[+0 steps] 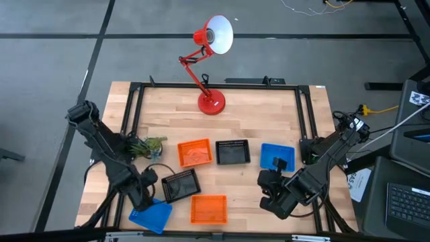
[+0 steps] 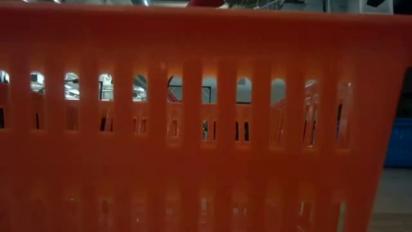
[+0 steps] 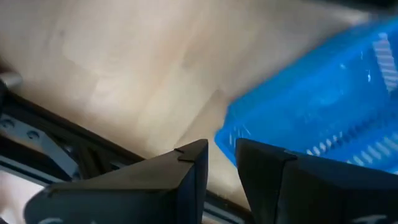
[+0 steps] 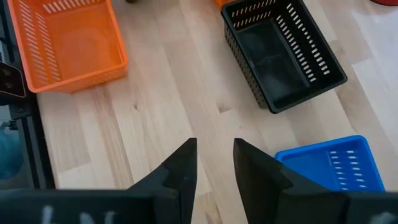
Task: Stack baskets by color
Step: Stack the left blue bin on the right blue bins
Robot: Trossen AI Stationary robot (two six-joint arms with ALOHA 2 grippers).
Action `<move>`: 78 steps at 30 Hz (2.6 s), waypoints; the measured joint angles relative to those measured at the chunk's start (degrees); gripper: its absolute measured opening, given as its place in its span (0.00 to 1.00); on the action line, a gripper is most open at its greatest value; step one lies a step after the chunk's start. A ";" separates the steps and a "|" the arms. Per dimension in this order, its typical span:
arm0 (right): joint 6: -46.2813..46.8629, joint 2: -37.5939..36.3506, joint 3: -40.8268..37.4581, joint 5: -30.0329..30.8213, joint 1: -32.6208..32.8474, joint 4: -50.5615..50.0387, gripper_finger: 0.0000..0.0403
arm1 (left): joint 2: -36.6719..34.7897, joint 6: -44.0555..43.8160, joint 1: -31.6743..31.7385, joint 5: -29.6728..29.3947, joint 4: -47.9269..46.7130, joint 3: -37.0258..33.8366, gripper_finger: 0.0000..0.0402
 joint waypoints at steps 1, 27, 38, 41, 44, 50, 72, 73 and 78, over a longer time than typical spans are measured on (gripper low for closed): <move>0.00 0.00 0.00 0.00 0.00 0.24 0.26 | 0.01 -0.20 -0.78 0.01 0.53 0.00 0.18; -0.72 0.07 0.00 -0.02 0.17 1.40 0.26 | 7.41 -29.98 -14.33 -9.54 5.91 0.00 0.18; -0.79 0.07 0.00 -0.02 0.17 1.37 0.26 | 12.83 -30.00 -14.33 -11.30 11.21 0.00 0.18; -0.83 0.07 0.00 -0.02 0.17 1.37 0.26 | 14.90 -30.02 -14.26 -11.35 11.38 0.00 0.18; -0.90 0.07 0.00 -0.02 0.17 1.37 0.26 | 16.59 -30.89 -14.26 -11.33 11.31 0.00 0.18; -0.90 0.06 0.00 -0.02 0.17 1.35 0.26 | 17.24 -33.67 -14.26 -11.49 12.21 0.02 0.05; -1.60 0.04 0.00 -9.75 2.49 1.78 0.26 | 5.85 -7.85 2.06 -34.07 6.60 15.86 0.00; -1.83 0.07 0.00 -12.00 3.19 2.57 0.26 | 6.15 -2.09 5.48 -31.26 7.59 16.27 0.00; 4.14 0.07 0.36 -23.80 8.03 4.62 0.26 | 10.69 26.05 22.52 -19.38 26.23 16.66 0.00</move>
